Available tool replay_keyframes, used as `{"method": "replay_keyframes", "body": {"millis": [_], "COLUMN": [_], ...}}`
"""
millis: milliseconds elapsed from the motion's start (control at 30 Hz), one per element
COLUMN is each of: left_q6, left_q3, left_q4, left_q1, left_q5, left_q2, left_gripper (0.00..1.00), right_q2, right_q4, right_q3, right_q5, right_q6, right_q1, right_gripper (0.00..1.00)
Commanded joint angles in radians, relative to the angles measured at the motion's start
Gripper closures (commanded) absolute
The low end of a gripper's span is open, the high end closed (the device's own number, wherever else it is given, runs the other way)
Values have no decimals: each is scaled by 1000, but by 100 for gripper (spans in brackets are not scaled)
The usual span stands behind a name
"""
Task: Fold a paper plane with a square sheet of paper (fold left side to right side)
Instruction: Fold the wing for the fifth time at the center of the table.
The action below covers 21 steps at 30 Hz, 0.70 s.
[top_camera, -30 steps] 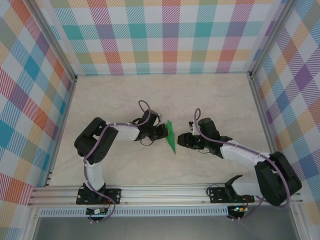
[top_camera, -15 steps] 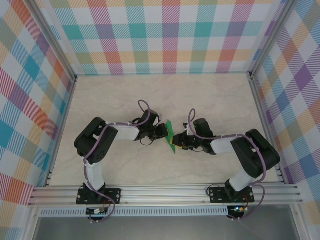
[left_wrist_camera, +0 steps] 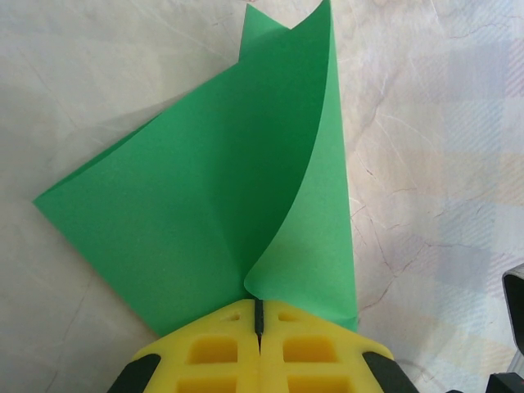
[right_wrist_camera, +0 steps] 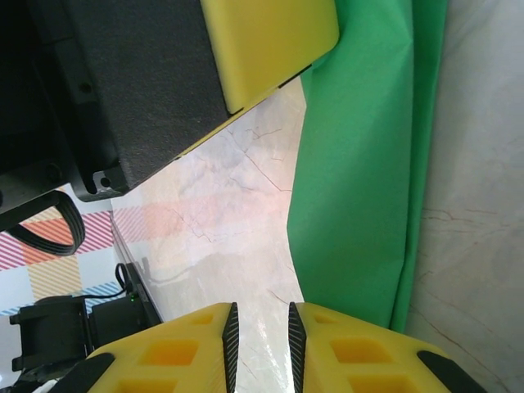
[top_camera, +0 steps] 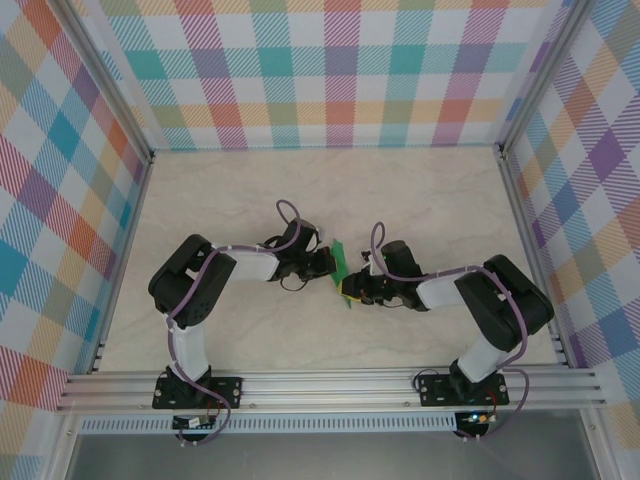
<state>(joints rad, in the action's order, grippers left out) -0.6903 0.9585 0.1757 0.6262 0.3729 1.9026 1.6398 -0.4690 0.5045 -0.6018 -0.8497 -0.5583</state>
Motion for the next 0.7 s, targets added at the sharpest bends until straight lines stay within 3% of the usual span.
{"method": "replay_keyframes", "body": {"millis": [0,167,667], "left_q6": [13,14,15], "left_q3": [2,3,4], "left_q4": [-40,-41,-45], "left_q1": [-22,-22,-23], "left_q5": [-30,-31,-38], "left_q2": [4,7,9], "left_gripper": [100,100,100], "right_q2": [-6,-35,13], "right_q4": [68,133,107], "right_q3": [33,37,32], "right_q5": [40,62,59], "right_q6": [39,70,49], "right_q1": [-7,-6,-14], "right_gripper": [75,75,75]}}
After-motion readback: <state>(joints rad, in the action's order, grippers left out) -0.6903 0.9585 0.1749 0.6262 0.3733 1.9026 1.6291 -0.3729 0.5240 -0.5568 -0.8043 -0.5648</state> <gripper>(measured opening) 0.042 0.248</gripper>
